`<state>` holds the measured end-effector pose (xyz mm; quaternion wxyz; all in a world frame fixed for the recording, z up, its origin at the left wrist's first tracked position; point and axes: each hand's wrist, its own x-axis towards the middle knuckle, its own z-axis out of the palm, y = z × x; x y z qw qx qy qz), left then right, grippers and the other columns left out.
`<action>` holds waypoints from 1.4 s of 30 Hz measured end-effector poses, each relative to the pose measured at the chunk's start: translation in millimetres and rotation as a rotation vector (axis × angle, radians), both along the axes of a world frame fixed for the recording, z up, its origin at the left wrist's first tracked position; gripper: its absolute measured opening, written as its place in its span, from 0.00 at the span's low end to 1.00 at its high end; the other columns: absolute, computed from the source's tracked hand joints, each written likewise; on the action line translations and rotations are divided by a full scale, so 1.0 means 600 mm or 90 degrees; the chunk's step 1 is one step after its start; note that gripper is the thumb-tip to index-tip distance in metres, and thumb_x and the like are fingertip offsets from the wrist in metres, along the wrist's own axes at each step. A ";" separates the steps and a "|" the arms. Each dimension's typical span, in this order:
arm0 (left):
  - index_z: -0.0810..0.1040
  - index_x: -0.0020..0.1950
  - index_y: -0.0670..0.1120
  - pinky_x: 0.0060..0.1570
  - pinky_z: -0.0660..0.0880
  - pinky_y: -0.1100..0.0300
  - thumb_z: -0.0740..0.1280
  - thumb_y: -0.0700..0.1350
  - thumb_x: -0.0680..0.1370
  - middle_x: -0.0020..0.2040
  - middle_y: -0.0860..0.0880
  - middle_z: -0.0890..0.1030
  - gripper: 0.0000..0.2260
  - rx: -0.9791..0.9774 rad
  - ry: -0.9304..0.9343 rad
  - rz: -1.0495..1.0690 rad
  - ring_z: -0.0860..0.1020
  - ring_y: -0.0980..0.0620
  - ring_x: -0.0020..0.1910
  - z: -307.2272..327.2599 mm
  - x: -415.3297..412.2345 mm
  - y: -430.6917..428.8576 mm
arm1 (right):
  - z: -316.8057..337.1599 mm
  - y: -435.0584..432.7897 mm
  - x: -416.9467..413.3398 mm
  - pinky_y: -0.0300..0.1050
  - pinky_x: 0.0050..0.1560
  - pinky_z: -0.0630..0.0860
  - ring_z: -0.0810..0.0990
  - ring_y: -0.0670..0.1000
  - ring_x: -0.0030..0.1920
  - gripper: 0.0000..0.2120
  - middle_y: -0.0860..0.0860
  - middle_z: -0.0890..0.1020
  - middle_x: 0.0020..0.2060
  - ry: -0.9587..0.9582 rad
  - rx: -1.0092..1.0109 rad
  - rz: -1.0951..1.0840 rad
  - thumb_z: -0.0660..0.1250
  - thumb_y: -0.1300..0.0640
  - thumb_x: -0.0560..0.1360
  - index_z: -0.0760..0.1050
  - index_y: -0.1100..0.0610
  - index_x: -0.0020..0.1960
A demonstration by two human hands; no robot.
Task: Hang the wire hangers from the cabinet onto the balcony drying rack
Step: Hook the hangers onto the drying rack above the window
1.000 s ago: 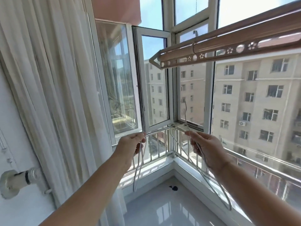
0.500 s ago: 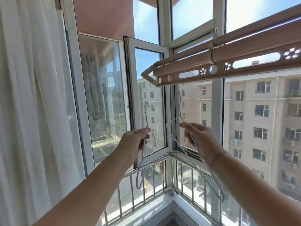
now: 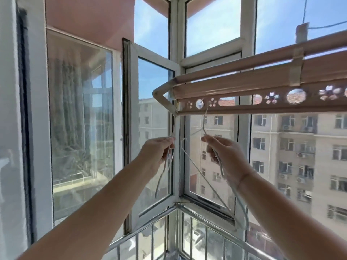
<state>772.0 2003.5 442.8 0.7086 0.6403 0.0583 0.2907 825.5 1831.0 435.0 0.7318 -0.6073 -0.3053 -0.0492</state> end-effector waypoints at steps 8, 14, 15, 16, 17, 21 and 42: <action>0.82 0.50 0.39 0.33 0.70 0.63 0.65 0.40 0.77 0.38 0.46 0.79 0.08 -0.014 -0.007 -0.111 0.72 0.54 0.34 0.010 0.112 0.055 | -0.011 0.044 0.034 0.36 0.33 0.68 0.67 0.47 0.31 0.08 0.51 0.75 0.30 0.020 0.018 -0.097 0.67 0.56 0.73 0.81 0.60 0.45; 0.82 0.49 0.41 0.38 0.70 0.62 0.64 0.40 0.78 0.38 0.47 0.78 0.08 -0.010 0.009 -0.176 0.72 0.53 0.36 -0.002 0.149 0.055 | -0.023 0.048 0.046 0.36 0.34 0.69 0.68 0.47 0.31 0.07 0.52 0.75 0.31 0.037 0.007 -0.138 0.66 0.55 0.74 0.81 0.57 0.43; 0.82 0.48 0.41 0.39 0.70 0.61 0.64 0.40 0.78 0.38 0.47 0.78 0.07 -0.011 0.014 -0.183 0.72 0.53 0.36 -0.006 0.152 0.054 | -0.024 0.047 0.047 0.36 0.35 0.70 0.69 0.47 0.32 0.08 0.52 0.76 0.31 0.034 0.007 -0.143 0.65 0.54 0.74 0.81 0.57 0.43; 0.81 0.48 0.41 0.40 0.70 0.61 0.63 0.40 0.78 0.37 0.47 0.78 0.07 -0.013 0.017 -0.193 0.72 0.53 0.37 -0.009 0.155 0.053 | -0.024 0.046 0.047 0.36 0.35 0.70 0.69 0.47 0.32 0.08 0.51 0.76 0.31 0.027 0.005 -0.150 0.65 0.54 0.74 0.81 0.56 0.43; 0.81 0.48 0.40 0.41 0.70 0.61 0.63 0.40 0.78 0.38 0.47 0.78 0.07 -0.016 0.017 -0.203 0.72 0.53 0.37 -0.011 0.157 0.052 | -0.025 0.045 0.046 0.36 0.36 0.70 0.70 0.47 0.33 0.08 0.51 0.76 0.31 0.020 0.001 -0.157 0.65 0.53 0.75 0.81 0.56 0.44; 0.80 0.51 0.39 0.39 0.71 0.62 0.63 0.41 0.78 0.40 0.46 0.77 0.08 -0.016 0.021 -0.224 0.72 0.53 0.38 -0.016 0.161 0.055 | -0.027 0.042 0.044 0.32 0.33 0.71 0.70 0.46 0.32 0.10 0.51 0.76 0.32 0.024 -0.003 -0.178 0.63 0.51 0.76 0.80 0.55 0.44; 0.78 0.57 0.50 0.56 0.71 0.55 0.65 0.48 0.77 0.53 0.48 0.82 0.10 0.201 0.230 -0.458 0.78 0.49 0.55 -0.360 0.095 -0.103 | -0.297 -0.210 -0.055 0.34 0.47 0.75 0.78 0.45 0.54 0.18 0.50 0.80 0.54 0.124 -0.139 -0.396 0.68 0.54 0.73 0.73 0.56 0.61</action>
